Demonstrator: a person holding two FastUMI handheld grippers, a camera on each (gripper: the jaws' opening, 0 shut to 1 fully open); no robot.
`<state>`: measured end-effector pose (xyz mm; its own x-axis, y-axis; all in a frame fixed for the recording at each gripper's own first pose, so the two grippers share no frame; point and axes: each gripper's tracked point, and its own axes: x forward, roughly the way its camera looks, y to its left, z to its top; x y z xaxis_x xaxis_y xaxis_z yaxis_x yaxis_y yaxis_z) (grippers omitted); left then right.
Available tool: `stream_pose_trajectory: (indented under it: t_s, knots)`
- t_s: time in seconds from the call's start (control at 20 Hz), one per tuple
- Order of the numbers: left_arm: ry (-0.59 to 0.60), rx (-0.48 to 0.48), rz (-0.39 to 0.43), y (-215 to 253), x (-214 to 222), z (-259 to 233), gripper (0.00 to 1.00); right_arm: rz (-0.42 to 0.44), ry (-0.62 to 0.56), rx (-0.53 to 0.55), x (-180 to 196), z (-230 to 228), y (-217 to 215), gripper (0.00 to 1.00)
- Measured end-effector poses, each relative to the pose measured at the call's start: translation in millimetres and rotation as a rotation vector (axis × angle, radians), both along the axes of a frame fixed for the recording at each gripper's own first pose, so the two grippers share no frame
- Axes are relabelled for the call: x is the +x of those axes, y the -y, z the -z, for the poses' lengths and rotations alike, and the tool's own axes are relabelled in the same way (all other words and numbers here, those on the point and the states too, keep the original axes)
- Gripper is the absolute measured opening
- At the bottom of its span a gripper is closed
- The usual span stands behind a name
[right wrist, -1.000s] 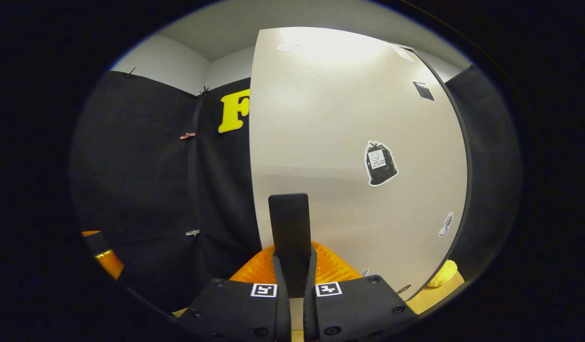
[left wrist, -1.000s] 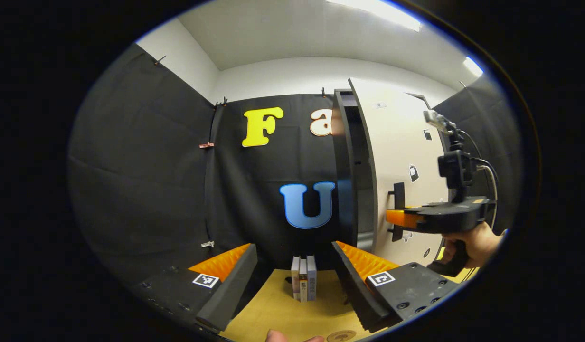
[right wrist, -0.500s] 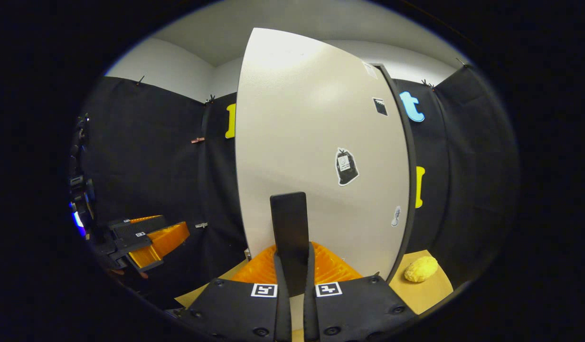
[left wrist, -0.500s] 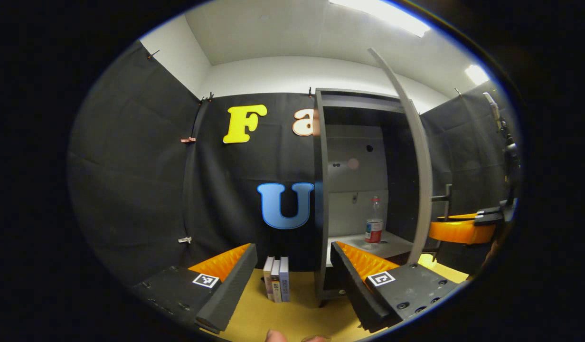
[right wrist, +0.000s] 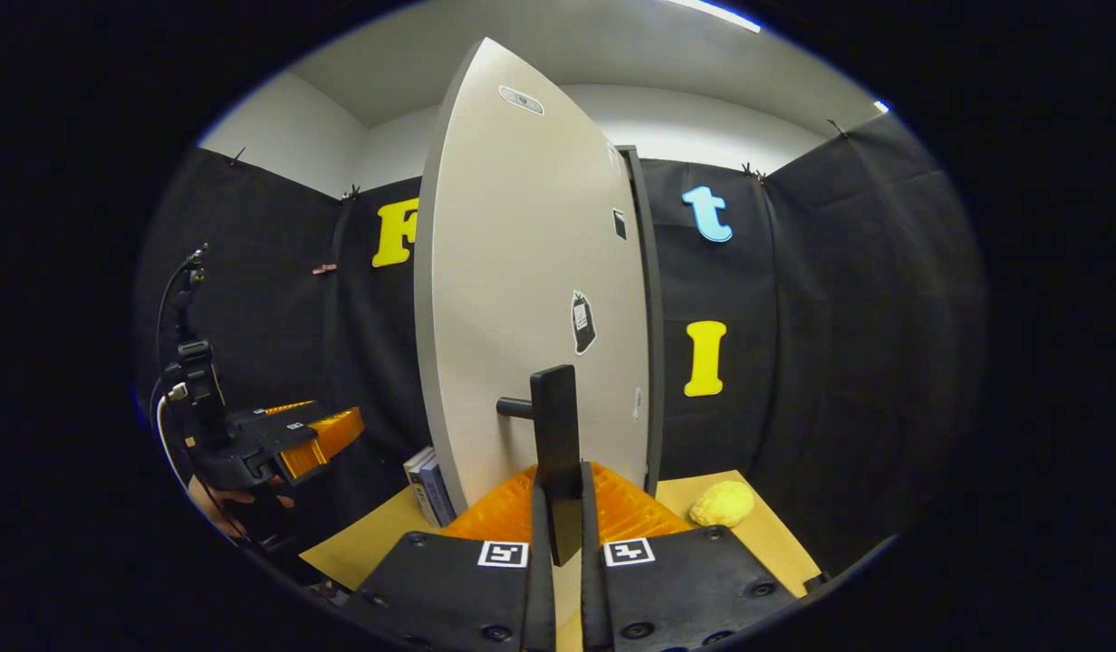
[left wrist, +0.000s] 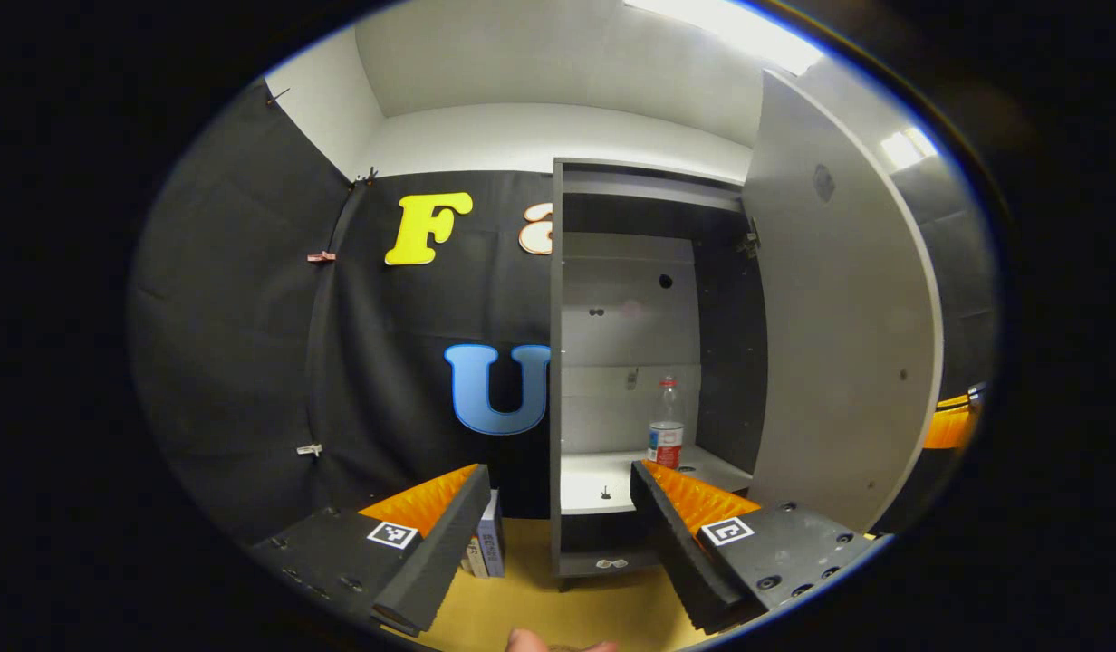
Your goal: Open the cabinet door with the right hand, grasp the bottle in the cabinet with the left hand and place it on the coaster, then close the cabinet door with the right hand.
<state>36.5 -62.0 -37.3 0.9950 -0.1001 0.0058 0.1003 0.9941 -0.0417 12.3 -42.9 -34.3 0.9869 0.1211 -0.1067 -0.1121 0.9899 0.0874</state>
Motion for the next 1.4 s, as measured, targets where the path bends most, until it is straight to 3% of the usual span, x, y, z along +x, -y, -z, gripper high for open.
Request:
stream_pose_trajectory:
  t_s: [0.35, 0.5, 0.55, 0.6, 0.9, 0.95, 1.0, 1.05, 1.1, 1.15, 1.3, 1.4]
  knots:
    - [-0.008, 0.008, 0.005, 45.8, 24.7, -0.3, 0.99, 0.062, 0.002, -0.008, -6.1, -1.6, 55.8, 0.17]
    - [0.009, 0.021, 0.036, 77.6, 39.0, -6.6, 0.97, 0.084, -0.003, -0.030, -4.8, -1.9, 80.5, 0.11]
    - [0.016, 0.027, 0.045, 87.8, 44.3, -6.9, 0.98, 0.088, -0.006, -0.023, -5.4, -1.8, 85.8, 0.22]
    - [0.019, 0.032, 0.055, 99.1, 49.8, -7.7, 0.98, 0.089, -0.006, -0.015, -3.4, -2.0, 90.2, 0.11]
    - [0.026, 0.027, 0.113, 156.5, 87.0, -4.1, 0.98, 0.034, 0.008, -0.039, -2.8, -4.2, 96.8, 0.11]
    - [0.023, 0.021, 0.122, 163.5, 93.4, -2.1, 0.99, 0.034, 0.014, -0.056, -6.2, -5.1, 96.0, 0.11]
    - [0.021, 0.017, 0.129, 169.9, 100.0, -0.8, 0.98, 0.032, 0.022, -0.063, -9.1, -7.3, 96.8, 0.22]
    - [0.017, 0.018, 0.132, 174.5, 108.2, 2.2, 0.98, 0.030, 0.029, -0.060, -11.3, -10.2, 98.8, 0.11]
    - [0.015, 0.020, 0.132, 178.4, 115.6, 4.3, 0.98, 0.014, 0.041, -0.043, -19.6, -15.4, 99.1, 0.21]
    - [0.013, 0.023, 0.133, 181.3, 124.0, 7.6, 0.99, 0.003, 0.051, -0.023, -21.3, -18.9, 99.3, 0.15]
    - [0.004, 0.027, 0.132, 190.8, 150.2, 16.5, 0.99, 0.053, 0.073, 0.012, -23.7, -20.5, 132.8, 0.45]
    - [-0.009, 0.022, 0.132, 196.3, 168.7, 24.6, 0.98, 0.124, 0.084, 0.037, -19.8, -21.1, 155.7, 0.56]
